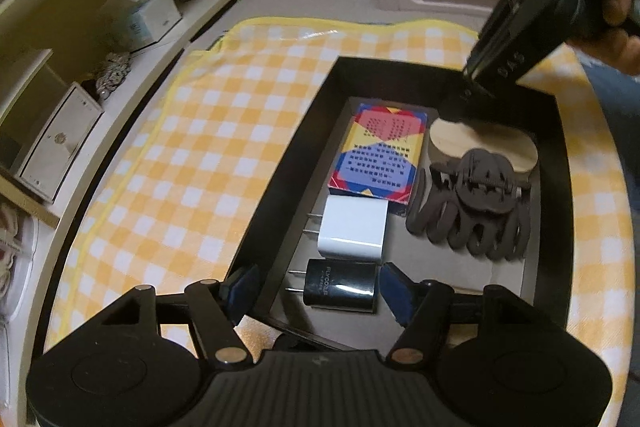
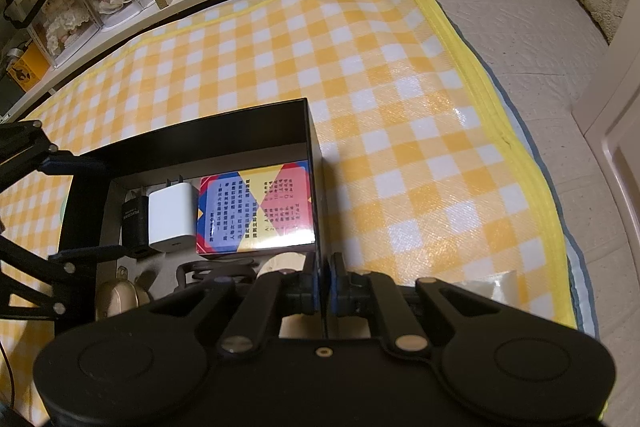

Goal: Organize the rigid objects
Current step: 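Withdraw the left tool toward the black smartwatch and mint tape measure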

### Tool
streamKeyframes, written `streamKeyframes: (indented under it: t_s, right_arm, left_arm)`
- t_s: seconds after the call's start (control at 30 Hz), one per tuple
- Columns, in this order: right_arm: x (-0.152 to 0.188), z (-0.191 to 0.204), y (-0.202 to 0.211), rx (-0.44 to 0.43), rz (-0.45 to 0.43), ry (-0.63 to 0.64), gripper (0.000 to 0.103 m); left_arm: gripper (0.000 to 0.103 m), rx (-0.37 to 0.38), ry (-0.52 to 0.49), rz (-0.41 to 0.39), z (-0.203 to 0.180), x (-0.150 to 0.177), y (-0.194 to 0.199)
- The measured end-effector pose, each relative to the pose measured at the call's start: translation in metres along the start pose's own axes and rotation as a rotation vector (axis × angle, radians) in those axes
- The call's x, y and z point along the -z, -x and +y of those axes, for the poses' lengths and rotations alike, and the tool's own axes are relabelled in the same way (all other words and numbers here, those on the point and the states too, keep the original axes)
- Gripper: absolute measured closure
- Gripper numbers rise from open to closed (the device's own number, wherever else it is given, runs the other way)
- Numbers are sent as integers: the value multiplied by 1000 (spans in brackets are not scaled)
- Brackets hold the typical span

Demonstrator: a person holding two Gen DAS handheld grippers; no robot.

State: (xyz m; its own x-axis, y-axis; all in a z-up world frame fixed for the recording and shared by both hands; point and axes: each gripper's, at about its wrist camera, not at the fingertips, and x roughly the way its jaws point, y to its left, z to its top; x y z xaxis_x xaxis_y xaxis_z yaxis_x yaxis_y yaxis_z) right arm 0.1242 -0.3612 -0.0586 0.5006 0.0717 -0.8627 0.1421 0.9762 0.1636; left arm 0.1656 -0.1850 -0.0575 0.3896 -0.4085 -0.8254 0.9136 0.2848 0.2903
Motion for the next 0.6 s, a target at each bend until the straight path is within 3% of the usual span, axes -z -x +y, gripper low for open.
streamKeyframes:
  t_s: [0.2, 0.5, 0.6]
  right_arm:
    - [0, 0, -1, -1, 0, -2, 96]
    - [0, 1, -1, -1, 1, -2, 97]
    - [0, 0, -1, -1, 1, -1, 97]
  left_arm:
    - [31, 19, 132, -44, 7, 2, 20]
    - [28, 66, 260, -106, 1, 6, 50]
    - [22, 71, 286, -126, -4, 7, 60]
